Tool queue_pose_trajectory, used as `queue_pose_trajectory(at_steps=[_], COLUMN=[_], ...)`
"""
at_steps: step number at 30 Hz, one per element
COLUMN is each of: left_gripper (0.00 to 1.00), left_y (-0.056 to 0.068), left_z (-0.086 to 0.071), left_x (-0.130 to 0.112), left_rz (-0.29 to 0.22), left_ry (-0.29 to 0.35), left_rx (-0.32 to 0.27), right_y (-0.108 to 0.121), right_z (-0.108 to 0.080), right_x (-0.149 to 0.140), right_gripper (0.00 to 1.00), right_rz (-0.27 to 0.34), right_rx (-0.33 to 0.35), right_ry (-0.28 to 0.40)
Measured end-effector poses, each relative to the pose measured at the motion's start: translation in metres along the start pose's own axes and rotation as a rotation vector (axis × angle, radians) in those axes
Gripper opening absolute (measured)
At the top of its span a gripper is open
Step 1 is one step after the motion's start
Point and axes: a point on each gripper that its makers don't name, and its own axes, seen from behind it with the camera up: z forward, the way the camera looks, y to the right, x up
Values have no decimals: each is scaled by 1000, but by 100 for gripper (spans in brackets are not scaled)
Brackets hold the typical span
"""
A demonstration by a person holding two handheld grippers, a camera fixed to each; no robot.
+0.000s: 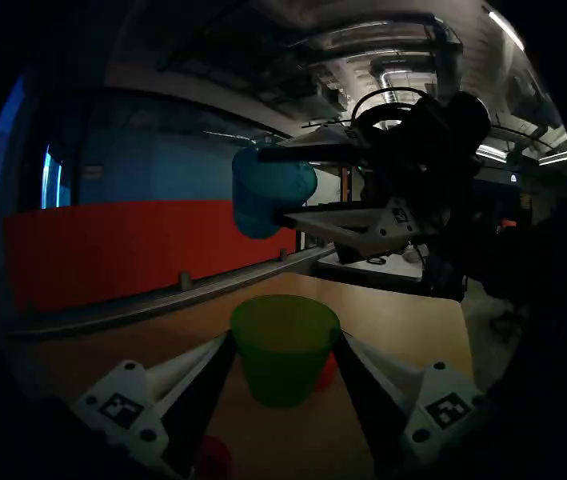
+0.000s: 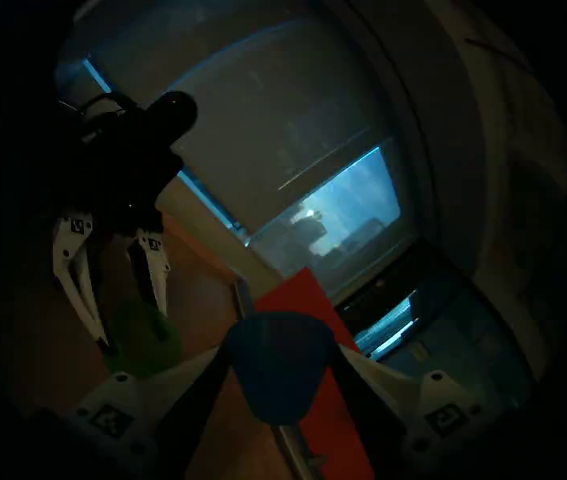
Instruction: Pour water
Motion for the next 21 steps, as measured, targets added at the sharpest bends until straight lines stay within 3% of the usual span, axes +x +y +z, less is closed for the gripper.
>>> queue_pose_trajectory(at_steps=[21], left_gripper=[86], left_y=[-3], left_z=[4], left_x=[-1], left_rz=[-16], left_ry=[3], left_rx=[-5], right_y=[7], right_z=[5], right_x=[8], right_gripper=[90], right_rz=[-129], right_rx=[-6], right_ry=[-11])
